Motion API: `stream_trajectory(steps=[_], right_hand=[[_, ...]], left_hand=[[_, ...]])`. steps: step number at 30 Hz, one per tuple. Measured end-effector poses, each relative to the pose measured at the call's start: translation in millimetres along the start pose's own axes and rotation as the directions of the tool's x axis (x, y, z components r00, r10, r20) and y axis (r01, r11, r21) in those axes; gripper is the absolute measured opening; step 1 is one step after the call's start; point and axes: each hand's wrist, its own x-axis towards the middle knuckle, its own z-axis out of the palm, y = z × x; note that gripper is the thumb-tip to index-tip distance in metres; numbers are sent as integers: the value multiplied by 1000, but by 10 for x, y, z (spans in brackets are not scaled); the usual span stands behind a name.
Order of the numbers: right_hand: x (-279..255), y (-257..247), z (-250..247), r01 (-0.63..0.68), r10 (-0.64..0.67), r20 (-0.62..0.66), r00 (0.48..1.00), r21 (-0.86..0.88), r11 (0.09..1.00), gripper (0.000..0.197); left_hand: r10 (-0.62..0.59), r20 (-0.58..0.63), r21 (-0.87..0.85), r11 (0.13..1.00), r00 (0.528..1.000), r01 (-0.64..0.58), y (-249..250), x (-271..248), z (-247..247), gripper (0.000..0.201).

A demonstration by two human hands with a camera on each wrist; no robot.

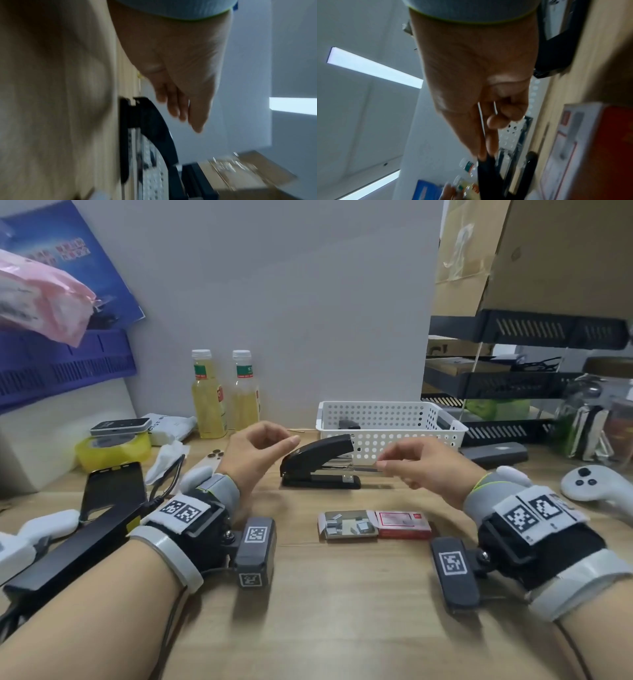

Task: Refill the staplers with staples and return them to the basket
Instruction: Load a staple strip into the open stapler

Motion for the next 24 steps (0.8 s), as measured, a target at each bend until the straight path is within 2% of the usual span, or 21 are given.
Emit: stream_trajectory(steps=[2,4,6,8,11,13,16,19,24], right_hand=[[-130,-190,80,113,-90,232,969,-85,990,8],[-175,-285,150,167,-78,372,925,-213,963,12],[-173,-264,185,153,-20,386,922,-316,936,12],[-164,-215,188,115,35,357,934,-390,914,10],[-158,-167,180,85,71,368,927,-391,917,15],[-159,-165,173,104,67,393,917,-397,912,17],[-150,-154,191,119,66,402,913,-417,901,17],[-127,-144,261,121,70,379,923,-458,881,17],[-113,-152,314,114,64,343,937,-475,873,14]], left_hand=[[-29,222,-60,997,975,43,157,-64,99,16],[-87,469,20,996,879,88,240,-97,193,12],[-144,630,199,980,763,21,260,-126,278,15],[-175,693,288,956,700,-47,254,-156,329,21],[-233,725,347,936,648,-52,248,-186,339,23],[-270,732,378,925,626,-43,264,-199,340,26],[-295,730,455,883,616,-117,297,-198,356,28],[-313,716,511,844,624,-163,326,-199,393,26],[-270,707,505,840,653,-199,328,-196,468,14]])
